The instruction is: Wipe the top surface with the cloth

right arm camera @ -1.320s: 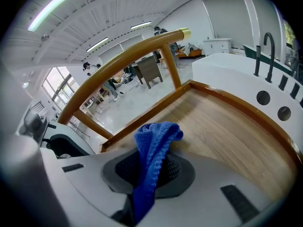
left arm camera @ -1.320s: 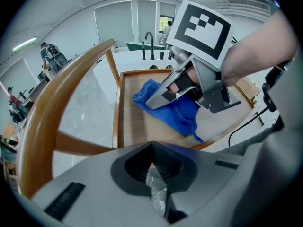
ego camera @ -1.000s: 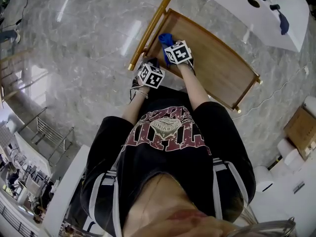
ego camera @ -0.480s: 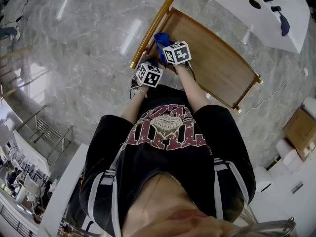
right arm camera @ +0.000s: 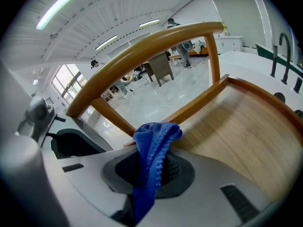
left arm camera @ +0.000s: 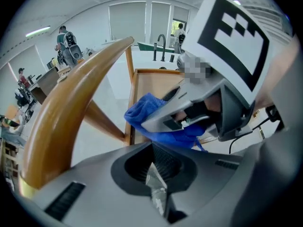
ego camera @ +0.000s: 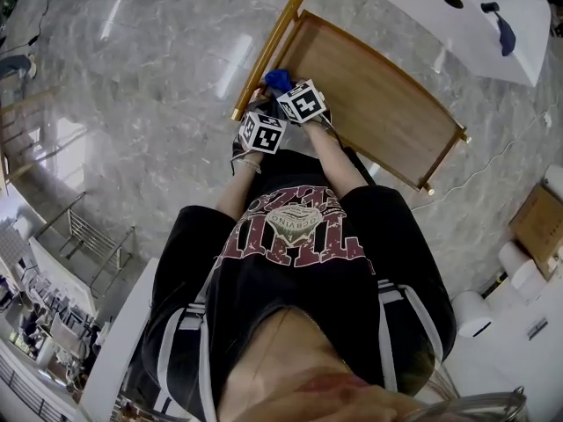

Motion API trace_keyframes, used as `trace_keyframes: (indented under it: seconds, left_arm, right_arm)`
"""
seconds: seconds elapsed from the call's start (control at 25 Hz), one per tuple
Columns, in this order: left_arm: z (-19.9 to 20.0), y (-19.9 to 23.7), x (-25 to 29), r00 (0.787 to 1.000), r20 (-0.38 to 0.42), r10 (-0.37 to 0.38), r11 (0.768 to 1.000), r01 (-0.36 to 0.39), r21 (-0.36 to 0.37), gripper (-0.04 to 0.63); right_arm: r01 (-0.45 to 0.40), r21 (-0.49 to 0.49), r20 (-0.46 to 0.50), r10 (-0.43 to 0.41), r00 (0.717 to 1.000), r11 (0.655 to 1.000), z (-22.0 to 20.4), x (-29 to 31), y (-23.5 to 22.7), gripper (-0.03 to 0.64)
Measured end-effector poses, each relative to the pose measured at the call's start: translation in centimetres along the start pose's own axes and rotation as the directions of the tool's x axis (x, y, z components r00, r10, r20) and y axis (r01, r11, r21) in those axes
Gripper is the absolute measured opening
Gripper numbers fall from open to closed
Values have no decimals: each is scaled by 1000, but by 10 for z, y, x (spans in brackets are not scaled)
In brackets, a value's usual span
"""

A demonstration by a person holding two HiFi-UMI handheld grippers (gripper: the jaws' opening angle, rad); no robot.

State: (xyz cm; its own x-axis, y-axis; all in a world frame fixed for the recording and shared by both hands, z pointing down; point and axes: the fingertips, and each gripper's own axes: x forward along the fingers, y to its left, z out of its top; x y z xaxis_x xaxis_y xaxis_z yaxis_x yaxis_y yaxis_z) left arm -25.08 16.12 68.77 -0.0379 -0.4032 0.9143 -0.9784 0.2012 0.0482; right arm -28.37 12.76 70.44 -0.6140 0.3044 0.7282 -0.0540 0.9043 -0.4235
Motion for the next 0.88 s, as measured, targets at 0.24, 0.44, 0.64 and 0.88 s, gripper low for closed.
trace_keyframes:
  seconds: [0.24, 0.44, 0.64, 0.88]
  left_arm:
    - [-1, 0, 3, 1000, -8, -4, 1000, 4, 1, 49]
    - [3, -1, 3, 1000, -6, -8, 1000, 8, 12, 49]
    - [5, -4, 5, 1000, -12, -18, 1000, 18, 23, 49]
    - [7, -13, 10, 999, -21, -34, 998, 35, 50, 49]
  right_arm:
    - [29, -34, -12, -29, 1000, 999, -9, -4, -1, 55]
    - [38, -12, -4, -38, 999, 999, -15, -10, -5, 55]
    - [51, 17, 7, -51, 999, 999, -22, -18, -10, 55]
    - [70, 56, 18, -71, 997, 996, -35, -29, -16, 55]
